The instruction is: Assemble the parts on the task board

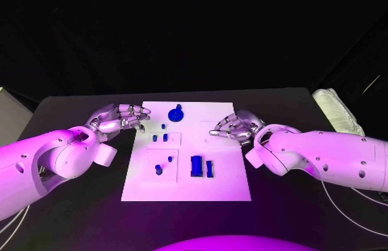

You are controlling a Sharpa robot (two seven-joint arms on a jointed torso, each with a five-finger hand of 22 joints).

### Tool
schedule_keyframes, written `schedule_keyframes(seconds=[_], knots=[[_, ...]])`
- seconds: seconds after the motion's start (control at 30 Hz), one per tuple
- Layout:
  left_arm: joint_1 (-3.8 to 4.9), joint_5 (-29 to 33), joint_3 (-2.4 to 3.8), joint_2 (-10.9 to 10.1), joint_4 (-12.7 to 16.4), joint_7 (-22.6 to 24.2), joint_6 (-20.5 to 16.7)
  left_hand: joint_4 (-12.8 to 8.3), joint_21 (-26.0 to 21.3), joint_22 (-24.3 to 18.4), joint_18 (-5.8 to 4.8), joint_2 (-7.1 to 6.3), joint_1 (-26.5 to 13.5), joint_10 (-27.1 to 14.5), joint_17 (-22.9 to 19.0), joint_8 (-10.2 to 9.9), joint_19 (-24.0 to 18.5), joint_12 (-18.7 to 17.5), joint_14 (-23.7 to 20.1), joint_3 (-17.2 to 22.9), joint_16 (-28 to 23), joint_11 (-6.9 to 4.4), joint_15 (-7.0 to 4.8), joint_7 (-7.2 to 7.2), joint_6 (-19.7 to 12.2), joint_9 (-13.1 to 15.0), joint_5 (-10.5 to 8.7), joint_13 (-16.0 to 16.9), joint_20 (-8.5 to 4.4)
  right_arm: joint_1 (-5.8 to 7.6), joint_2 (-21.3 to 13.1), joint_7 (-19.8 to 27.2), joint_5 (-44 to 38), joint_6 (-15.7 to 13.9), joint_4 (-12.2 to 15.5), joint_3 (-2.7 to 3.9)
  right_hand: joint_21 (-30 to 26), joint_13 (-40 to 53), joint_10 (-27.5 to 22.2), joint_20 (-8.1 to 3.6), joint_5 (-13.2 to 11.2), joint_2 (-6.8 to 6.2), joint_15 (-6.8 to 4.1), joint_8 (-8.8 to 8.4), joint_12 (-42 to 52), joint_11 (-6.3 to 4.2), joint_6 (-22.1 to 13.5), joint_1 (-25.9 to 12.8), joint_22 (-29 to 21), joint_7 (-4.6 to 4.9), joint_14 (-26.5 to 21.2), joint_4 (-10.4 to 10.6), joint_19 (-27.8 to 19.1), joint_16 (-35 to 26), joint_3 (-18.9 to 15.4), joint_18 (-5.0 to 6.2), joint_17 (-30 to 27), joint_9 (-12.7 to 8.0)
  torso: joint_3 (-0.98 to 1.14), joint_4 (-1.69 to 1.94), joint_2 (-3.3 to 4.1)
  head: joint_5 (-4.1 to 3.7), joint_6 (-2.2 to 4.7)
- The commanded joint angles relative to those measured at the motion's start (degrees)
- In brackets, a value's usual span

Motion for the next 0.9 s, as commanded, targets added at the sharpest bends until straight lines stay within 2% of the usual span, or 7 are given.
schedule_keyframes(seconds=[0.03,0.27,0.5,0.6,0.63,0.67,0.9], knots=[[-0.07,4.6,0.04,1.2,-1.5,6.6,-5.2,0.5,-3.1,-1.9,0.64,-0.19,0.2,-0.1,-2.0,0.6,-0.8,-0.2,-1.0,-0.1,-3.9,0.15,0.14,-0.11,-0.5,0.0,0.01,-0.7,0.33,0.67,1.2,13.6,16.3,2.8,-4.2,0.28,-9.3,3.8,-5.0,0.94,0.0,1.01,0.83,-0.27,-10.6,0.33,-1.0,2.2,7.9,0.31,1.1,-0.5,-2.2,-3.5,-0.2,1.91,1.8,0.0,-0.49,-0.09,-0.67,0.33,0.95],[-0.1,9.5,0.11,5.6,-8.0,11.9,-12.7,1.7,-15.0,-10.0,0.73,-0.82,0.6,7.8,-9.5,2.3,0.9,-6.8,6.7,1.6,-24.9,-0.72,-0.56,-1.22,2.0,0.2,-0.12,-7.1,0.97,1.59,5.4,19.2,24.4,7.0,-14.5,0.97,-49.6,-16.0,-21.4,2.35,4.3,2.07,2.17,-0.03,-39.7,1.4,-4.2,6.0,-8.5,1.15,-14.0,1.2,-18.5,-22.9,-1.2,7.84,-20.8,-0.9,-0.49,-0.07,-1.28,1.31,3.63],[-0.09,11.5,0.23,9.7,-14.0,13.3,-12.0,3.2,-32.3,-22.3,0.76,-0.96,-0.1,9.4,-13.0,-1.5,-1.2,-22.3,1.4,1.6,-46.8,2.15,3.89,-1.7,0.0,-1.7,-0.17,-12.2,5.1,1.79,9.0,23.1,25.5,8.7,-21.7,1.55,-67.8,-44.6,-24.6,7.7,0.6,3.29,7.59,-3.4,-59.5,5.36,-6.0,9.3,-25.6,3.85,-35.0,1.1,-29.6,-48.0,0.2,7.33,-40.1,-5.4,-0.25,0.12,-1.75,1.92,5.82],[-0.08,11.4,0.29,10.9,-15.5,13.5,-11.5,3.1,-39.1,-27.7,0.01,-0.43,0.2,7.9,-14.6,-4.1,-1.6,-27.3,-1.8,-0.7,-53.8,2.04,4.14,-1.98,-0.8,-3.8,-0.18,-12.3,5.77,1.81,10.0,24.1,24.9,9.2,-23.4,1.65,-71.9,-56.6,-22.8,9.76,0.5,2.72,8.56,-6.29,-64.6,6.68,-5.1,9.7,-35.2,4.1,-32.7,0.9,-29.6,-59.3,1.5,7.72,-48.8,-7.7,-0.05,0.03,-1.72,2.14,6.11],[-0.09,9.2,0.2,10.4,-14.7,10.5,-11.0,-10.0,-49.0,-40.7,-9.72,12.66,-24.6,-48.7,-24.5,-16.7,-43.0,-31.7,-46.7,-27.6,-69.1,-8.0,-4.84,-11.04,-47.2,-21.9,-17.97,-15.9,-10.84,1.81,9.4,19.2,23.2,6.0,-22.6,1.6,-75.4,-75.7,-40.9,-3.32,-4.8,4.93,2.53,-18.31,-73.6,-1.9,-54.9,-17.2,-74.9,-6.45,-83.9,-15.4,-84.0,-85.1,3.1,-2.65,-74.9,-28.3,-0.31,0.0,-1.6,1.87,5.62],[-0.13,9.2,0.21,10.3,-14.6,10.6,-11.2,-10.0,-49.0,-40.7,-9.72,12.66,-26.2,-48.7,-24.5,-16.7,-43.0,-31.7,-46.7,-27.6,-69.1,-8.0,-4.84,-11.04,-47.2,-21.9,-17.97,-15.9,-10.84,1.72,9.4,19.4,23.4,5.8,-22.4,1.69,-75.4,-75.7,-82.0,-3.32,-4.8,4.93,2.53,-18.31,-73.6,-1.9,-54.9,-18.6,-74.9,-6.45,-83.9,-15.4,-84.0,-85.1,3.1,-2.65,-74.9,-28.3,-0.28,-0.07,-1.7,1.96,5.7],[-1.04,9.4,0.54,9.9,-11.4,11.4,-15.6,-10.0,-49.0,-40.7,-9.72,12.66,-39.5,-48.7,-24.5,-16.7,-43.0,-31.7,-46.7,-27.6,-69.1,-8.0,-4.84,-11.04,-47.2,-21.9,-17.97,-15.9,-10.84,-0.13,9.1,22.8,26.5,2.0,-17.9,3.48,-75.4,-75.7,-82.0,-3.32,-4.8,4.93,2.53,-18.31,-73.6,-1.9,-54.9,-33.0,-74.9,-6.45,-83.9,-15.4,-84.0,-85.1,3.1,-2.65,-74.9,-28.3,0.34,-1.55,-3.93,3.81,7.25]])
